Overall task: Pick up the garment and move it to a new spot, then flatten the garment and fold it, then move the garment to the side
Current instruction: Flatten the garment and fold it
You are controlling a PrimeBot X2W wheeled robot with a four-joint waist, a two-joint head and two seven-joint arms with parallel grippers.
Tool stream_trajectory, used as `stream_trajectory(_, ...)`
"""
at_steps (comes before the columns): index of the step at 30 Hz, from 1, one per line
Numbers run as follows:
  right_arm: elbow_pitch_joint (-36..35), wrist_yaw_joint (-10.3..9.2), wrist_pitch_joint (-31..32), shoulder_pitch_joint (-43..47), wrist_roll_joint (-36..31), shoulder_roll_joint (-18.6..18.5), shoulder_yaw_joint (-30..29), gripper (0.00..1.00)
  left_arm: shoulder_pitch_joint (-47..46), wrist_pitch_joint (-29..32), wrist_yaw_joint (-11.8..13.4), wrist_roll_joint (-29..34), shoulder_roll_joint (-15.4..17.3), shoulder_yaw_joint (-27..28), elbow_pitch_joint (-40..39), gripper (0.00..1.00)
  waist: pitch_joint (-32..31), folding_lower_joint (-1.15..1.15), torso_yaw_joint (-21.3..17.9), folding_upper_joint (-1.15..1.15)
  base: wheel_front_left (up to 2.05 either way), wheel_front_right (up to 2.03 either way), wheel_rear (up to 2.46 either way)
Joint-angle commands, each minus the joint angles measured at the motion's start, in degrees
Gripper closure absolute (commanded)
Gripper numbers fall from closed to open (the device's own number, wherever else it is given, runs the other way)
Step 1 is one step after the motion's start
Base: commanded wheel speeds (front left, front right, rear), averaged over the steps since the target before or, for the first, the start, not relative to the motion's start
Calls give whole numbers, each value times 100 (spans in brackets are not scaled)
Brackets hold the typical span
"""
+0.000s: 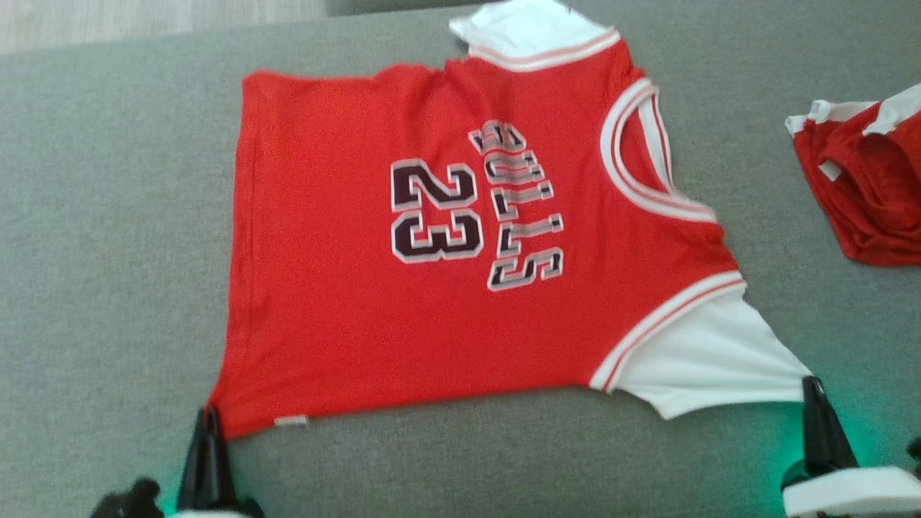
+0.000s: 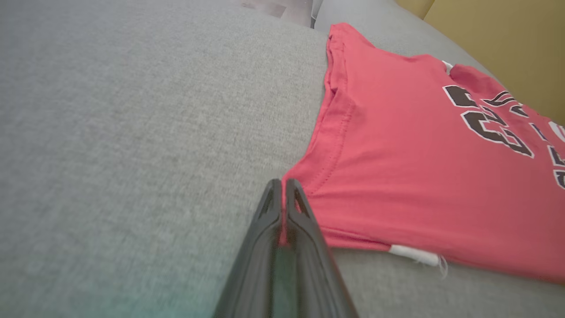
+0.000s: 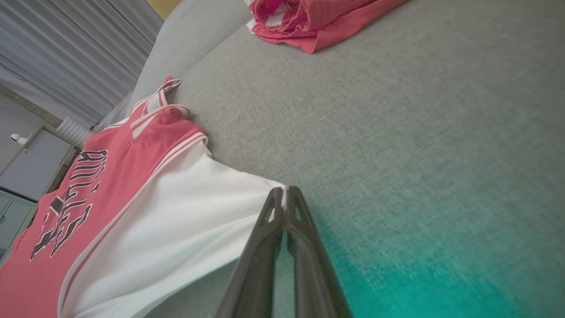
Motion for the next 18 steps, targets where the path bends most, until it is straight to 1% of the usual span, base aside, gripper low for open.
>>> stream_trajectory(1, -163, -6, -44, 151, 54, -247, -154, 100, 235, -30, 79, -148, 165, 214, -243, 100, -82, 1, -2, 0, 0, 0, 0)
stream_trajectory(4, -449, -6, -44, 118, 76, -245, -306, 100, 360, -30, 74, -197, 165, 30, -491, 100, -105, 1, 28, 0, 0, 0, 0)
stream_trajectory(6, -694, -6, -44, -4, 77, -231, -323, 100, 285, -30, 80, -153, 165, -81, -657, 100, -94, 1, 61, 0, 0, 0, 0)
stream_trajectory(11, -1196, -6, -45, -594, 71, -270, -3, 100, -336, -30, 120, -43, 165, -255, -889, 100, 40, 1, 145, 0, 0, 0, 0)
stream_trajectory(14, -1211, -6, -21, -1059, 46, -344, 274, 100, -840, -30, 147, -63, 165, -338, -741, 100, 179, 1, 189, 0, 0, 0, 0)
stream_trajectory(18, -878, -6, 112, -1785, -89, -349, 508, 100, -1508, -30, 210, -34, 165, -493, -360, 100, 414, 1, 225, 0, 0, 0, 0)
